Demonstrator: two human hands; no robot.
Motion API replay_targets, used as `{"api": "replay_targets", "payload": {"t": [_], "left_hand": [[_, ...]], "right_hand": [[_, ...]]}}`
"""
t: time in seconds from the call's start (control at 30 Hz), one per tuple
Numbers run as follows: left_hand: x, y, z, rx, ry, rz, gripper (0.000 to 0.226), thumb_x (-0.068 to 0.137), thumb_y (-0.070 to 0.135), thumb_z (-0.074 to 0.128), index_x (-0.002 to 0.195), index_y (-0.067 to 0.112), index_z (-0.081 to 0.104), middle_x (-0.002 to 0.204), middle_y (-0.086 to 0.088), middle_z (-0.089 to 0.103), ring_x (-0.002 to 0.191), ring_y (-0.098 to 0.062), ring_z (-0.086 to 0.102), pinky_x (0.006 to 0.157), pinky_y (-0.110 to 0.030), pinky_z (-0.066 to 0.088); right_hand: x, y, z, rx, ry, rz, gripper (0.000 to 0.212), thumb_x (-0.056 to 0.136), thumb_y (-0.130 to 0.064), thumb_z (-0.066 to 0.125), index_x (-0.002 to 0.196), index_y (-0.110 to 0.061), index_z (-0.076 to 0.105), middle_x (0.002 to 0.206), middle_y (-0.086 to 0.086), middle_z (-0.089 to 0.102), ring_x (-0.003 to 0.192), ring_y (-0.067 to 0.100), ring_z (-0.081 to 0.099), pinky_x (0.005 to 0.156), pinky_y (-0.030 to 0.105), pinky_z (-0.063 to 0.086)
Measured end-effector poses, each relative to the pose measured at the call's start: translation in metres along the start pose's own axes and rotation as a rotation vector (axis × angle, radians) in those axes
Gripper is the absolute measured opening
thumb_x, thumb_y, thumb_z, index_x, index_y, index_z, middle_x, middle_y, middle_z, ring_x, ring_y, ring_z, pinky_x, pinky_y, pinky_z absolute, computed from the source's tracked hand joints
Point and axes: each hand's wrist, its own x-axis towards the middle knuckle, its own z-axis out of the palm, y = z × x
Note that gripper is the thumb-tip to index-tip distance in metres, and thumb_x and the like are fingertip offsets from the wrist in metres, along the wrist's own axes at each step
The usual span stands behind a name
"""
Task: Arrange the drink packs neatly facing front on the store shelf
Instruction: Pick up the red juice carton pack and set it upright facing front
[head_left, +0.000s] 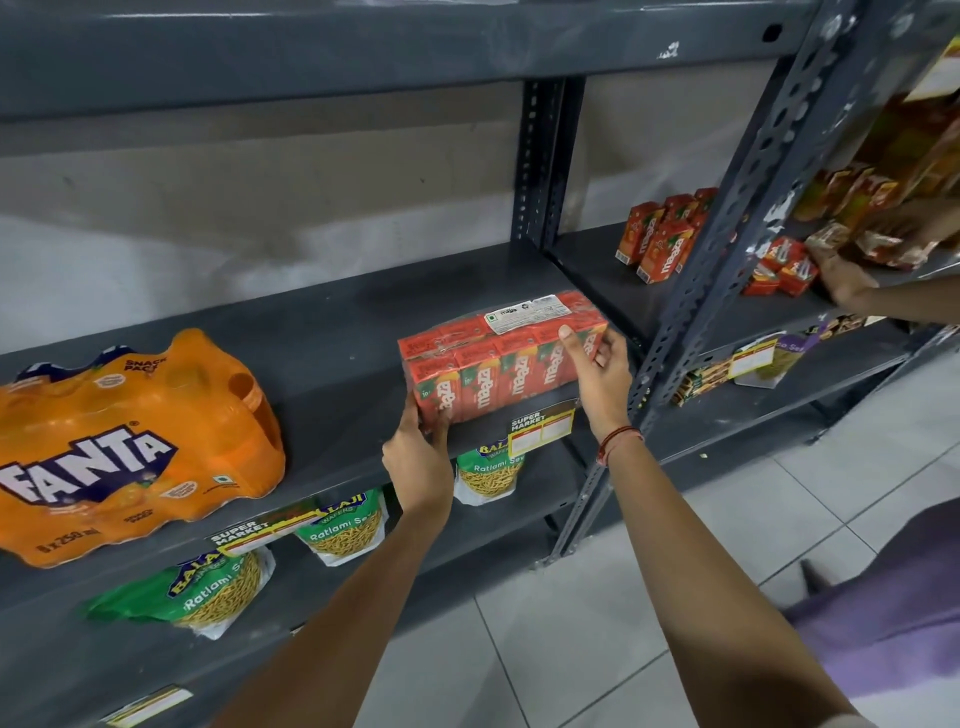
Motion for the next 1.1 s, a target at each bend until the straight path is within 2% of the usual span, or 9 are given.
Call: {"api": "replay_targets", "payload": {"t": [0.33,0.5,0.6,0.67,0.77,0.87,0.97,1.03,1.1], "left_hand": [[-0.003,0.012,0.018,0.011,-0.004,0.026,0.043,0.092,0.025,0.055,0.131,0.007,0.052,0.100,-0.013,0.072,0.086,-0.029,0.067,0.084,-0.044,0.051],[-0.002,0.011,0.018,0.013,-0.007,0.049,0.043,0.092,0.027,0.055,0.130,0.007,0.053,0.099,-0.012,0.072,0.084,-0.029,0.067,0.081,-0.043,0.050],[-0.002,0.011,0.016,0.014,-0.020,0.051,0.045,0.091,0.028,0.055,0.130,0.007,0.052,0.100,-0.012,0.072,0.085,-0.028,0.067,0.082,-0.041,0.051],[-0.002,0.010,0.014,0.001,-0.030,0.062,0.043,0.092,0.027,0.056,0.130,0.007,0.052,0.101,-0.011,0.072,0.085,-0.026,0.067,0.084,-0.041,0.051],[0.000,0.007,0.010,-0.056,-0.062,0.087,0.038,0.092,0.024,0.055,0.125,0.006,0.056,0.102,-0.010,0.071,0.081,-0.015,0.063,0.083,-0.038,0.053],[0.002,0.003,0.003,-0.121,-0.114,0.087,0.032,0.091,0.023,0.057,0.119,0.006,0.058,0.102,-0.006,0.069,0.082,-0.010,0.059,0.082,-0.032,0.053],[0.003,0.001,-0.006,-0.192,-0.127,0.074,0.032,0.090,0.020,0.058,0.119,0.005,0.058,0.107,-0.005,0.068,0.090,-0.009,0.062,0.082,-0.023,0.051],[0.003,0.000,-0.015,-0.208,-0.135,0.083,0.033,0.090,0.017,0.059,0.119,0.004,0.058,0.113,-0.007,0.067,0.099,-0.012,0.064,0.081,-0.013,0.047],[0.004,-0.006,-0.031,-0.210,-0.123,0.093,0.035,0.089,0.015,0.059,0.123,0.005,0.056,0.119,-0.006,0.065,0.107,-0.013,0.061,0.085,-0.013,0.046]], "right_hand": [[0.019,0.002,-0.017,-0.058,0.008,-0.006,0.058,0.077,-0.050,0.068,0.118,-0.014,0.052,0.083,-0.018,0.050,0.080,-0.002,0.052,0.059,-0.005,0.036],[0.020,0.002,-0.018,-0.078,-0.001,0.007,0.065,0.075,-0.054,0.068,0.125,-0.018,0.049,0.107,-0.007,0.060,0.097,0.006,0.058,0.062,-0.004,0.039],[0.020,0.002,-0.017,-0.095,-0.018,0.026,0.074,0.074,-0.058,0.067,0.132,-0.017,0.044,0.128,0.002,0.057,0.114,0.015,0.054,0.086,0.010,0.042],[0.019,0.001,-0.018,-0.116,-0.029,0.039,0.077,0.073,-0.060,0.066,0.133,-0.017,0.043,0.130,0.003,0.056,0.116,0.015,0.053,0.090,0.017,0.041],[0.012,-0.003,-0.017,-0.134,-0.024,0.045,0.072,0.077,-0.056,0.065,0.133,-0.017,0.043,0.124,0.000,0.058,0.108,0.009,0.056,0.077,0.006,0.041],[-0.006,-0.003,-0.015,-0.174,0.071,0.012,0.060,0.084,-0.046,0.062,0.129,-0.010,0.047,0.126,0.008,0.057,0.115,0.018,0.054,0.097,0.029,0.045],[-0.036,-0.004,-0.006,-0.228,0.169,-0.041,0.043,0.090,-0.028,0.059,0.124,-0.001,0.051,0.124,0.016,0.056,0.113,0.026,0.054,0.099,0.040,0.044],[-0.060,-0.008,0.007,-0.224,0.197,-0.091,0.031,0.091,-0.018,0.056,0.117,0.000,0.055,0.117,0.014,0.057,0.102,0.022,0.055,0.089,0.035,0.047],[-0.086,-0.013,0.025,-0.180,0.183,-0.165,0.024,0.092,-0.014,0.055,0.112,-0.001,0.058,0.107,0.006,0.055,0.091,0.014,0.054,0.078,0.025,0.046]]}}
